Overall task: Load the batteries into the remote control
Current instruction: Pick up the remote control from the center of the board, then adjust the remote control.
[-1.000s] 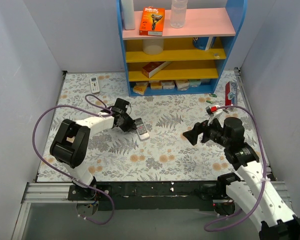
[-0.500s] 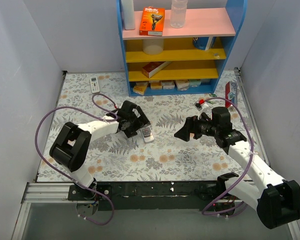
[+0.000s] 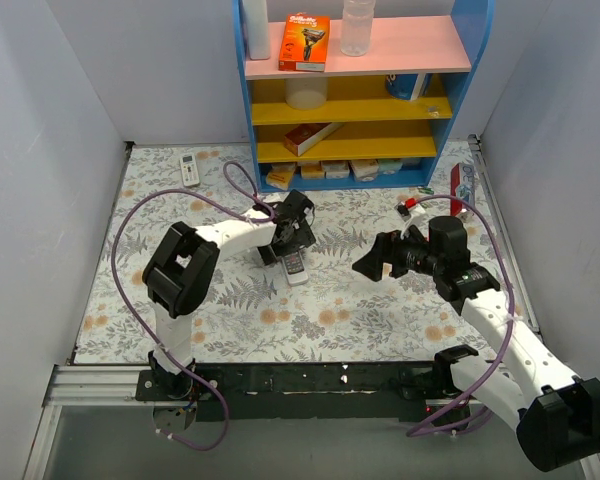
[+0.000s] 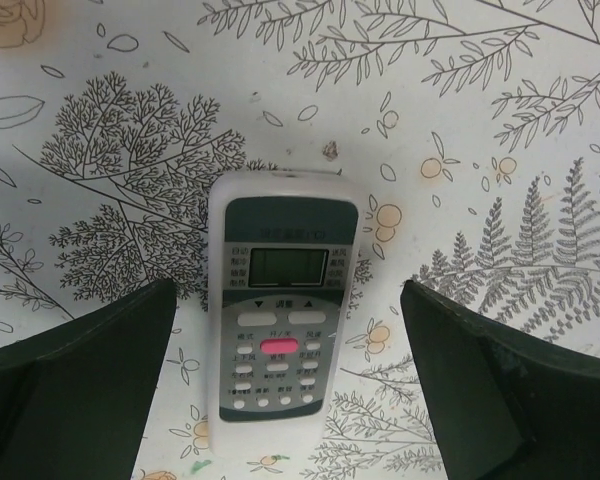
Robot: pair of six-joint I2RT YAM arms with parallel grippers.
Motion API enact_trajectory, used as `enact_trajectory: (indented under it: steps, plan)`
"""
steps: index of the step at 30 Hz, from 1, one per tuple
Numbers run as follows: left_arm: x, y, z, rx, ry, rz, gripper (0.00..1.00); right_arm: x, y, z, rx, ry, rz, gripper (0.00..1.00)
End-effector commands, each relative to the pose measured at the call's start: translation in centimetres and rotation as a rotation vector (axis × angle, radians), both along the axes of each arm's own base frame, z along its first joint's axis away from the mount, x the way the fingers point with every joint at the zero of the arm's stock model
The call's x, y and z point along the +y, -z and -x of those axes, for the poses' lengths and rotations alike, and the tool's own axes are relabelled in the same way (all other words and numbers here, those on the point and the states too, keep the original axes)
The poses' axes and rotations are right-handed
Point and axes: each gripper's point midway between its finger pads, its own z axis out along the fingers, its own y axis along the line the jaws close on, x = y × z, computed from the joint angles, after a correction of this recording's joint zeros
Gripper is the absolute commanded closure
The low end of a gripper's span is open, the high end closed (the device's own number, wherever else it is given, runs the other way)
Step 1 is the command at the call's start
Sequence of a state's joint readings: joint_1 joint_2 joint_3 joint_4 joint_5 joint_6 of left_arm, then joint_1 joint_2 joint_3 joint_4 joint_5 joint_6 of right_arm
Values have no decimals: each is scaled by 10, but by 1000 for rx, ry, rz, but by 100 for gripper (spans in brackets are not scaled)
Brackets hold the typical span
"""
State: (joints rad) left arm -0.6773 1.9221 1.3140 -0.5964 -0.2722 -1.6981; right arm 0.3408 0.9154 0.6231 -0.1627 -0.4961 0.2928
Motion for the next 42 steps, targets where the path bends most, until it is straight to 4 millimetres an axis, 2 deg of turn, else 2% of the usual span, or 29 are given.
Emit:
enact_trajectory:
  steps: [1, 6, 10, 13, 14, 17, 20, 21, 25, 26, 28, 30, 31, 32, 33, 34, 35, 36, 37, 38, 39, 41, 42]
  plan:
    - [16, -1, 3, 10, -15, -141, 6, -2, -5, 3, -23, 11, -3, 2]
    - [12, 11, 2, 25, -5, -161, 14, -3, 0, 8, -23, 7, -1, 2]
    - [11, 21, 14, 63, -14, -153, 28, -2, 5, 10, -30, -4, -6, 2]
    - [6, 21, 19, 69, -19, -118, 42, 2, 10, 11, -18, -23, -30, 2]
    - [7, 23, 22, 76, -20, -115, 51, 5, 13, 12, 3, -29, -39, 2]
    - [5, 22, 23, 80, -18, -106, 64, 12, 14, 12, 11, -52, -56, 2]
    - [3, 17, 23, 76, -19, -89, 73, 18, 17, 13, 33, -76, -74, 2]
    - [1, 13, 21, 66, -20, -75, 76, 22, 11, 10, 12, -83, -96, 2]
    - [-19, -19, 12, -34, 6, 73, 83, 35, 0, 12, 8, -141, -175, 2]
    - [-24, -39, 10, -82, 18, 130, 86, 39, -2, 16, 24, -166, -200, 2]
    - [-34, -55, 7, -157, 42, 225, 87, 46, -12, 16, 23, -183, -264, 2]
    - [-48, -94, 2, -264, 72, 355, 87, 51, -15, 19, 36, -211, -302, 2]
    - [-46, -92, 7, -271, 79, 372, 87, 52, -18, 20, 41, -216, -320, 2]
    - [-49, -100, 10, -289, 99, 409, 87, 55, -22, 19, 42, -228, -345, 2]
    - [-53, -126, 8, -364, 114, 478, 87, 57, -26, 20, 42, -235, -358, 2]
    - [-52, -125, 13, -372, 123, 497, 87, 58, -28, 19, 43, -238, -366, 2]
    - [-52, -133, 16, -397, 136, 528, 87, 60, -31, 20, 60, -252, -384, 2]
    - [-58, -161, 16, -473, 162, 609, 87, 61, -36, 19, 43, -260, -399, 2]
    - [-56, -158, 23, -478, 177, 624, 87, 63, -38, 19, 43, -267, -408, 2]
    - [-56, -165, 26, -503, 194, 651, 87, 64, -41, 20, 49, -282, -419, 2]
    - [-58, -189, 28, -566, 219, 711, 87, 66, -48, 19, 37, -291, -440, 2]
    - [-57, -191, 35, -583, 241, 738, 87, 68, -52, 20, 42, -309, -456, 2]
    - [-58, -199, 36, -611, 250, 760, 87, 70, -57, 19, 37, -316, -466, 2]
